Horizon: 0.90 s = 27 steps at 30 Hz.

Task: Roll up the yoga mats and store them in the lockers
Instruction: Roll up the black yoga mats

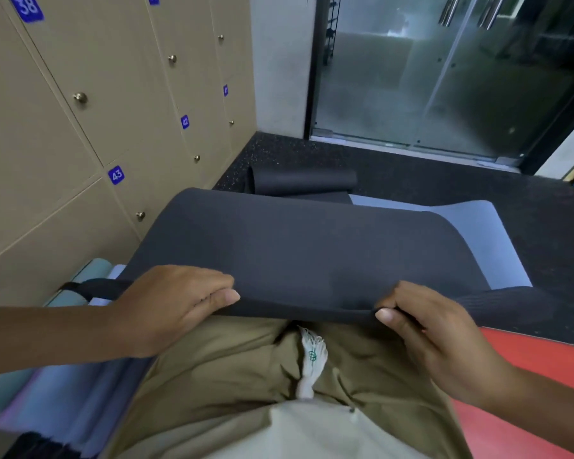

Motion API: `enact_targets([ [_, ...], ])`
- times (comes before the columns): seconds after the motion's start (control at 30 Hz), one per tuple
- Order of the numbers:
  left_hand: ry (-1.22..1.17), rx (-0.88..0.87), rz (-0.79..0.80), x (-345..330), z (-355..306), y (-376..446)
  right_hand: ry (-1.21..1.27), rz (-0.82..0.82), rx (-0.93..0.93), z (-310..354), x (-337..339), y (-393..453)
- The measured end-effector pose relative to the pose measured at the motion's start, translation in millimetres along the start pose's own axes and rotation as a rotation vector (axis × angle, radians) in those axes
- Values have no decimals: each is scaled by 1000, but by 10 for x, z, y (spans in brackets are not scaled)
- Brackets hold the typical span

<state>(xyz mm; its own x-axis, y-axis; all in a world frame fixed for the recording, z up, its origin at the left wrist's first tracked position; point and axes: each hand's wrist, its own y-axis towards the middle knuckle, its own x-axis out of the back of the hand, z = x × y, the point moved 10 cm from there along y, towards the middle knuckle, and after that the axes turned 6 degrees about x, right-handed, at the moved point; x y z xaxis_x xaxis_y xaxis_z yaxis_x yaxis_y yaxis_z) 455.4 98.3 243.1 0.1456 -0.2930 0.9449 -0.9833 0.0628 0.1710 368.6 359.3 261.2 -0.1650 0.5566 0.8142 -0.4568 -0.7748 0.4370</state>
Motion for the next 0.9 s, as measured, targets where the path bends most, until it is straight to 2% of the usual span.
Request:
enact_targets([
  [0.2,-91,105,-24,-43,-1,-231,55,42,-42,138,-36,-77],
  [0.33,-198,185,-20,-68,53,-228,96,85,-159,16,-164,-46],
  [0.43,-293,227,-59,-63,57,-184,126,44,-236,-66,-183,-15],
  [0.53,-340,260,-78,-98,93,-139,59,-10,-237,-85,-179,38],
  [0.9,-153,-33,-135,-170,-22,-2,-153,14,-23,-37,-334,91],
])
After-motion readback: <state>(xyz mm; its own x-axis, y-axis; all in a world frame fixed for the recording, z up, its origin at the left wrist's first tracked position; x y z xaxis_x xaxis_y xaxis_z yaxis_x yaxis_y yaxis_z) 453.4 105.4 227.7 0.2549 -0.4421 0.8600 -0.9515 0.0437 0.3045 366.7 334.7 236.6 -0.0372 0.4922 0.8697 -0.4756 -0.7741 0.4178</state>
